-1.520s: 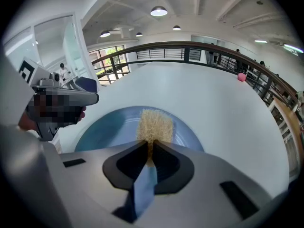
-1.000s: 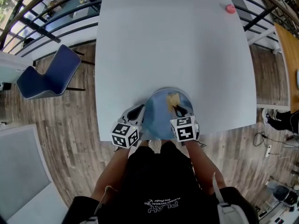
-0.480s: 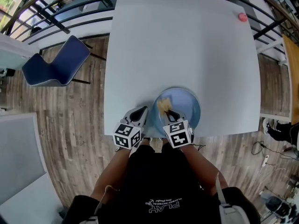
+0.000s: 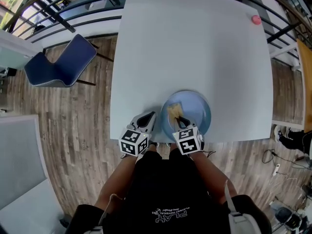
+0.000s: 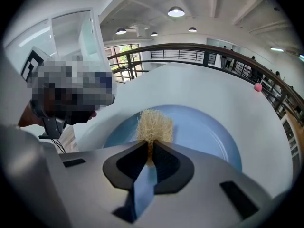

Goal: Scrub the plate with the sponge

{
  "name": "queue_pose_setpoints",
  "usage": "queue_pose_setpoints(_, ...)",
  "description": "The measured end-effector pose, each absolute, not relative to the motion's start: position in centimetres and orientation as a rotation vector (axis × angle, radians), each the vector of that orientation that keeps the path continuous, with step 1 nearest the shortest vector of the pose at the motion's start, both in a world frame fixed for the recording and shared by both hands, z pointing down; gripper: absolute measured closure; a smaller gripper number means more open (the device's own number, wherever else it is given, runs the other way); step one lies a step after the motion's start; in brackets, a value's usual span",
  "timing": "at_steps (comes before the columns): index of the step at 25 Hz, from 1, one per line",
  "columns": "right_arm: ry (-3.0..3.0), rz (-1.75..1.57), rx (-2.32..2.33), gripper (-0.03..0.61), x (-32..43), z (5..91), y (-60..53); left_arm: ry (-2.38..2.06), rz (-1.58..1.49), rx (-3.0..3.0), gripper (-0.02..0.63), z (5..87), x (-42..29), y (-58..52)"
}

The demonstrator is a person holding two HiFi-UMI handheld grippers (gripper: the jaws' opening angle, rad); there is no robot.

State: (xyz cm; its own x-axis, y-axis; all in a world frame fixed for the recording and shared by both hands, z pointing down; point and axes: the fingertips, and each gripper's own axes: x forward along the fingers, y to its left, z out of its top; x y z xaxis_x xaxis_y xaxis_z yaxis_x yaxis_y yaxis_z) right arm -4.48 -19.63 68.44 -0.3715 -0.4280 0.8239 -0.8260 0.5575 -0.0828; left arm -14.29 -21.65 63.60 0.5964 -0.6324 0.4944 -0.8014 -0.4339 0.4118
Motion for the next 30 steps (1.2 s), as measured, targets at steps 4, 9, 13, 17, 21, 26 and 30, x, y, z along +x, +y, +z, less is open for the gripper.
queue_pose_setpoints(4,-1.975,0.660,1.069,0.534,-2.6,68.8,-20.1,-1.112,0.365,2.211,0.604,63.7,-14.1,-21.5)
queue_pose_setpoints(9,-1.931,0.680,1.143,0.534,0.6,69.0,-20.6,-1.076,0.381,2.240,0.603,63.6,-12.5,-21.5)
queue_pose_setpoints(13,-1.890,0.695,1.214,0.534,3.6,69.1,-21.0,-1.056,0.379,2.271,0.604,62.9,-11.2,-21.8)
queue_pose_setpoints(17,-1.859,0.715,1.251,0.534,5.6,69.2,-21.1,-1.033,0.388,2.287,0.603,62.8,-10.3,-22.1)
queue_pose_setpoints(21,-1.842,0.724,1.276,0.534,7.1,69.4,-20.9,-1.022,0.397,2.292,0.603,63.1,-9.5,-21.9)
queue_pose_setpoints(26,-1.855,0.726,1.293,0.534,7.3,69.1,-20.8,-1.042,0.357,2.285,0.604,62.4,-9.3,-21.9)
queue_pose_setpoints(30,-1.886,0.721,1.298,0.534,6.7,68.4,-20.8,-1.057,0.349,2.284,0.604,62.1,-9.6,-21.9)
